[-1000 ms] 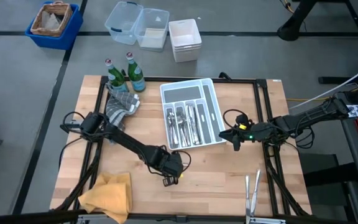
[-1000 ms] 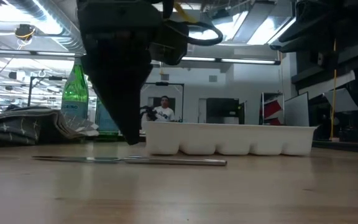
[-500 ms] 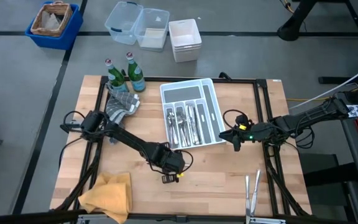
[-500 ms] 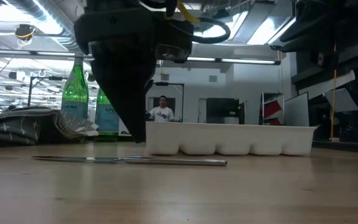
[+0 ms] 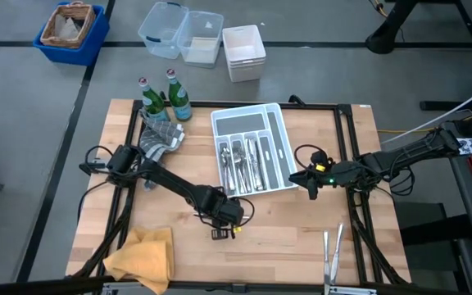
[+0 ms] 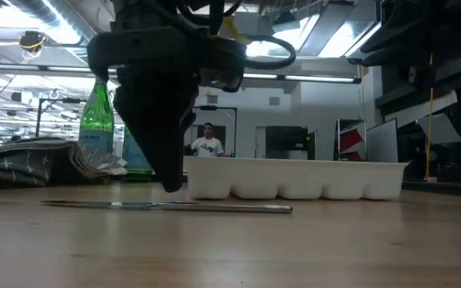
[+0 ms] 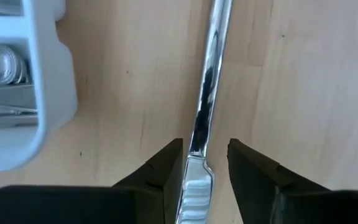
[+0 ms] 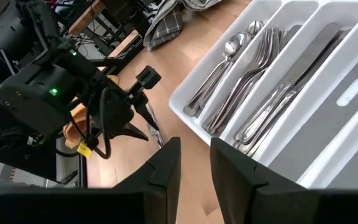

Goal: Sort silverware
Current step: Put the silver table knife into the silverware tray

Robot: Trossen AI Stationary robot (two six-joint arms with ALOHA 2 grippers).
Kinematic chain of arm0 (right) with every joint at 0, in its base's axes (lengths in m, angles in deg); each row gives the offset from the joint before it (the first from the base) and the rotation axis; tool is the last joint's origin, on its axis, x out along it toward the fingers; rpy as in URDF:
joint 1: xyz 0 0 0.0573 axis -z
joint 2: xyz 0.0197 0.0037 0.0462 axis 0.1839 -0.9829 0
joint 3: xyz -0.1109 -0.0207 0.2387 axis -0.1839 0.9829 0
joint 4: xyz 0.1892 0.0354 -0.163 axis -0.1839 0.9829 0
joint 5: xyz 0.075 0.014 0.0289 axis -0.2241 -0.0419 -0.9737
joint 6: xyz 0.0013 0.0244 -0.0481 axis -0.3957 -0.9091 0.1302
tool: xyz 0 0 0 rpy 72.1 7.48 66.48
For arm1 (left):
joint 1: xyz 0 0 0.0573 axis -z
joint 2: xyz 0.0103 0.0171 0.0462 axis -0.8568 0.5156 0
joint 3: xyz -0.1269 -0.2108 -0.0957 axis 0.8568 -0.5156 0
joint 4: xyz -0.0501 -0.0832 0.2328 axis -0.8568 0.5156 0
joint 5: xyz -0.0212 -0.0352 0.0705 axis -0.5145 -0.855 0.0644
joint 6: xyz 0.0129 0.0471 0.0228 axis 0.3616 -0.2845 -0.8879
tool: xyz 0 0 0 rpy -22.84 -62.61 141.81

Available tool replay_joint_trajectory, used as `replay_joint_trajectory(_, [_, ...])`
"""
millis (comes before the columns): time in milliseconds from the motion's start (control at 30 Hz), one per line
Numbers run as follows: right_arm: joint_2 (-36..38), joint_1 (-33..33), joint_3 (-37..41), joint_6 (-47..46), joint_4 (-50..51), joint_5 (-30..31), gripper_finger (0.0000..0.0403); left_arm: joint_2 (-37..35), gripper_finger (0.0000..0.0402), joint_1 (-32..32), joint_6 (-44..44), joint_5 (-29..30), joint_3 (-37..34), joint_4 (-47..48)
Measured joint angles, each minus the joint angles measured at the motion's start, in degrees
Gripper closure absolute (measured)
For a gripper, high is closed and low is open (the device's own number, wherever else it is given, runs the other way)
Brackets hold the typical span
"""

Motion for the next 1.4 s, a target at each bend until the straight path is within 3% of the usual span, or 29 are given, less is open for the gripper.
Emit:
replay_joint_trajectory(433, [0.0,0.0,0.0,0.0,0.0,0.1,0.0313,3.4,0.0293,-0.4,-0.5,-1.6,0.2,-0.3])
replay_joint_trajectory(833, [0.0,0.0,0.0,0.0,0.0,0.1,0.0313,3.7,0.0391,-1.7,-0.3,-2.8,0.1,0.2])
replay_joint_trajectory(1400, [0.0,0.0,0.0,0.0,0.0,0.1,0.0313,4.3,0.0372,-1.9,-0.3,-2.2,4.5,6.0])
